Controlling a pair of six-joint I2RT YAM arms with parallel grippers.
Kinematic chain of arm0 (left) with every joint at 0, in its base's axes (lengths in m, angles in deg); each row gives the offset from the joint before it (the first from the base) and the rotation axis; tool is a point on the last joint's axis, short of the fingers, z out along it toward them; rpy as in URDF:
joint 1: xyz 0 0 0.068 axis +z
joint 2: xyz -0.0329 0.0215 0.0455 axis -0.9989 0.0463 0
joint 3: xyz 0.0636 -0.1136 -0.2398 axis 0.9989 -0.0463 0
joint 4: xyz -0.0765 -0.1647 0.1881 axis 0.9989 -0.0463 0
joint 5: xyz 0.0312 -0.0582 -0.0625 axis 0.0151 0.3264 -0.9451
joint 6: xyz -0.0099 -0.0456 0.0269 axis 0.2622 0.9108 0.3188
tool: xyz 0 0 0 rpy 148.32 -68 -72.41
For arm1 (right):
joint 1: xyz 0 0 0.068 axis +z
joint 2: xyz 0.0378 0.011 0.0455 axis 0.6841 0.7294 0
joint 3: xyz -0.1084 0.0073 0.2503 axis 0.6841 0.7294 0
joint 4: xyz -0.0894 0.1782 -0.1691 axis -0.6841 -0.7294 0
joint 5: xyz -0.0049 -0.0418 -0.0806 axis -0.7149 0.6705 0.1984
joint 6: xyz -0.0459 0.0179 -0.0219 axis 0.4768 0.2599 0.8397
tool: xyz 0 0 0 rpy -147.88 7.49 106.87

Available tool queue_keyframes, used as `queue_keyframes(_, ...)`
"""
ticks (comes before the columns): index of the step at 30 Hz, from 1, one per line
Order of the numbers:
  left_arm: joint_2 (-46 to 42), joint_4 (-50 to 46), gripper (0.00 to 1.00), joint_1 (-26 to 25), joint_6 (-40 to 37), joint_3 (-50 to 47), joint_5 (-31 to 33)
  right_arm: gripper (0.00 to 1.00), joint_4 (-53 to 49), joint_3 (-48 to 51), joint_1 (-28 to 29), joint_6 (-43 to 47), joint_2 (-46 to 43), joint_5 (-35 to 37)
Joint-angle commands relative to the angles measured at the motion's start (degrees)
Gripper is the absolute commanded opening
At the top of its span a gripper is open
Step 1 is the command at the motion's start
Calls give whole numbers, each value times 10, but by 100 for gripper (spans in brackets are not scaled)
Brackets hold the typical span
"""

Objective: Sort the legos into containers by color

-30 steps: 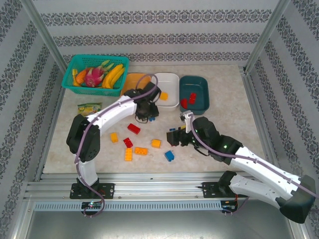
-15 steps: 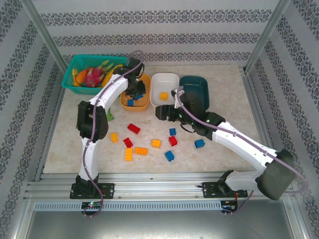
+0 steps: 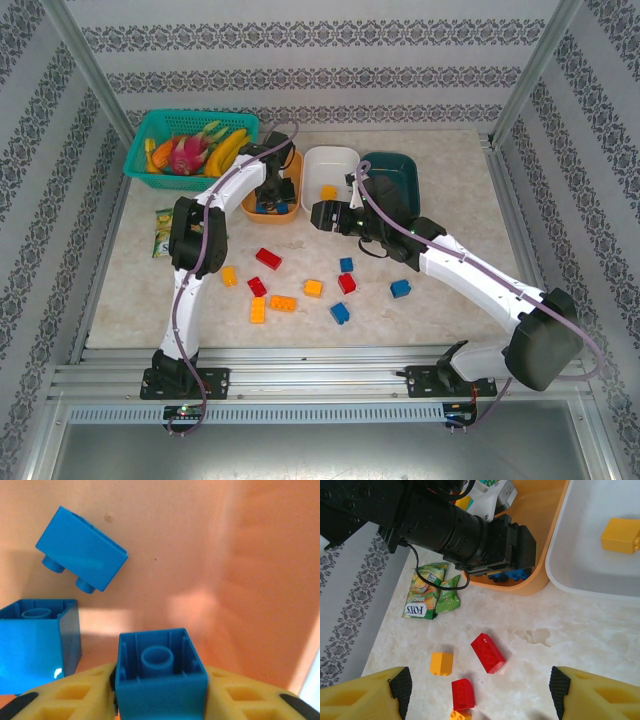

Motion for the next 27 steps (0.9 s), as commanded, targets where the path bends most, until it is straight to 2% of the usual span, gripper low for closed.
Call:
queue_keyframes(1, 11, -30, 50, 4, -14, 20, 4, 75, 13, -3, -4, -9, 3, -8)
queue_keyframes(9, -23, -46, 61, 4, -13, 50, 16, 75, -12, -7, -7, 23, -17, 10)
queue_keyframes(16, -130, -37, 71, -1, 1, 51, 22, 74, -72, -2, -12, 73, -60, 50)
queue_keyframes(27, -412, 108, 81, -11, 22, -150, -52, 73, -230, -3, -13, 85, -138, 134)
